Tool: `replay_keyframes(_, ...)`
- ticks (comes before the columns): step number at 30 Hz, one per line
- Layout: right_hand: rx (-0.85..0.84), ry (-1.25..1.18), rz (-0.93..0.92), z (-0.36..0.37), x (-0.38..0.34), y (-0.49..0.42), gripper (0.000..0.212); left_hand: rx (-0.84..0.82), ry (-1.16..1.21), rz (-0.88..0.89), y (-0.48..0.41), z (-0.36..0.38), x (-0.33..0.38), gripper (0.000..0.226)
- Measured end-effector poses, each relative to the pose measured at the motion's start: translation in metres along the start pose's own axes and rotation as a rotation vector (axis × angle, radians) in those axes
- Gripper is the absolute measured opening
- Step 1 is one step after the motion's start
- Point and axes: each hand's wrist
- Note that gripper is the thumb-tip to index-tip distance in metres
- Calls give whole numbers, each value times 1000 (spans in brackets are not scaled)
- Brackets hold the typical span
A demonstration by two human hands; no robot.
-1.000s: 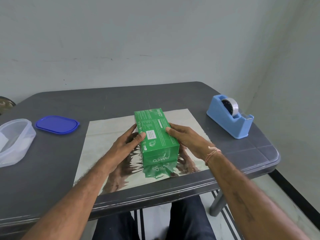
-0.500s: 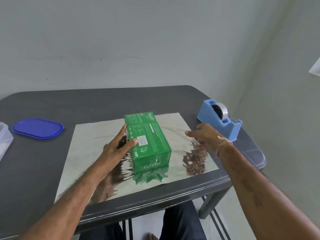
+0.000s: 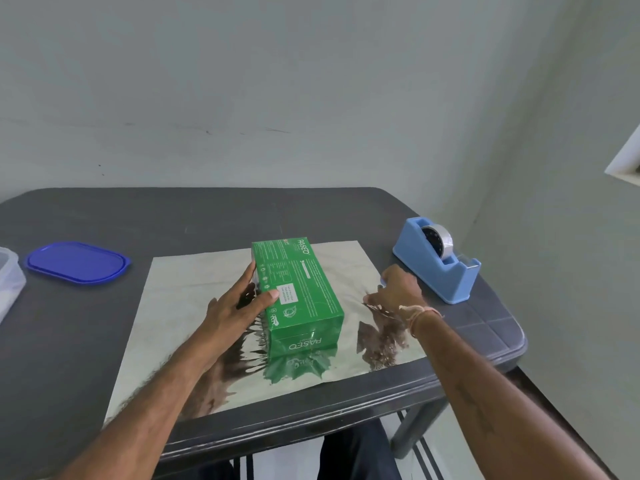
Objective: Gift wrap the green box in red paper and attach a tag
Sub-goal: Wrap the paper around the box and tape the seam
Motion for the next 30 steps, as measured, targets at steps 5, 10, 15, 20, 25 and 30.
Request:
replay_keyframes(5, 61, 137, 3, 10, -4, 3, 58, 10, -14, 13, 0, 1, 0, 80)
replay_keyframes(10, 47, 51, -17, 11, -13, 3, 27, 19, -16, 24, 1, 2, 1, 65)
replay_keyframes(15, 56, 98, -22, 13, -13, 6, 9, 14, -26, 34, 0, 1, -1, 73)
replay_keyframes(20, 62, 30, -74, 14, -12, 5, 9, 18, -14, 29, 3, 2, 4, 66)
replay_keyframes(25, -54, -508, -78, -3, -10, -9, 6, 16, -11, 26, 5, 2, 6, 66)
replay_keyframes(30, -310, -927, 20, -21, -9, -15, 36, 17, -5, 29, 4, 1, 5, 68)
Point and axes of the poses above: each hand's wrist, its own y-axis away from the middle knuckle, its own z-axis out of the palm, x = y × z, and after that the axes turned 1 degree about z, right-handed
